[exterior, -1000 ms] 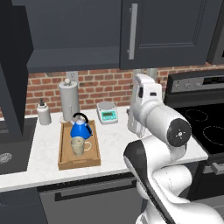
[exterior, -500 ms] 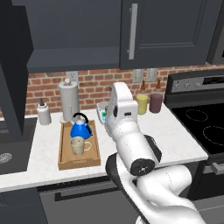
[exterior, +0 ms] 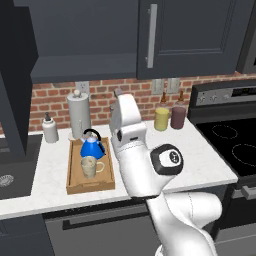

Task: Pick the kettle from the counter and place it on the tray. Then pick the mug from the cabinet and place it on the tray. Then close the cabinet doors.

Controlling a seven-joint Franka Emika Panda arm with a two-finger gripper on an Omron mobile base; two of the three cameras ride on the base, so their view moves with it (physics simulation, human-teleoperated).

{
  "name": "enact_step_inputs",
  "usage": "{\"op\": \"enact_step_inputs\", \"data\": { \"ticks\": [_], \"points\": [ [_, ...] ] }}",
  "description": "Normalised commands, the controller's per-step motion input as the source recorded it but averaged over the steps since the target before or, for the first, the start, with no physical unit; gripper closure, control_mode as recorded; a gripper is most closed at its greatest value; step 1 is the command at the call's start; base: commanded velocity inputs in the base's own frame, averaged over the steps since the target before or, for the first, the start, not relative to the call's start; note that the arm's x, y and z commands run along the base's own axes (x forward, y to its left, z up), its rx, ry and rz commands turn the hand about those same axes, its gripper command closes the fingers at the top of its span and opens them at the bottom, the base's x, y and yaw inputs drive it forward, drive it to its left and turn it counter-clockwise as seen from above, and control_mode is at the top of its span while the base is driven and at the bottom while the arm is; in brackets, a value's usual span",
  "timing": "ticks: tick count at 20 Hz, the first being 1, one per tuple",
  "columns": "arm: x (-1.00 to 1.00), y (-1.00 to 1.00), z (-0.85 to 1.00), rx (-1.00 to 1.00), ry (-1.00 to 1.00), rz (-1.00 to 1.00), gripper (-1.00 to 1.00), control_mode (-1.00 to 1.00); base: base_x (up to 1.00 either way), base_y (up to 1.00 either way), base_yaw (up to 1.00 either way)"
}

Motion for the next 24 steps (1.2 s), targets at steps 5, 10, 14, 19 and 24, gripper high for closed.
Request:
{"op": "enact_step_inputs", "data": {
  "ticks": [5,10,14,19,24],
  "points": [
    [0.01,0.07,-0.06,0.00,-0.48,-0.07,-1.00,-1.00,0.00,0.00,0.00],
    [-0.15,0.17,-0.16,-0.01,-0.31,-0.16,-1.00,-1.00,0.00,0.00,0.00],
    [0.00,0.38,-0.54,-0.04,-0.15,-0.12,-1.00,-1.00,0.00,0.00,0.00],
    [0.00,0.32,-0.57,-0.01,-0.15,-0.07,-1.00,-1.00,0.00,0.00,0.00],
    [0.00,0.33,-0.37,-0.01,-0.16,-0.03,-1.00,-1.00,0.00,0.00,0.00]
  ]
}}
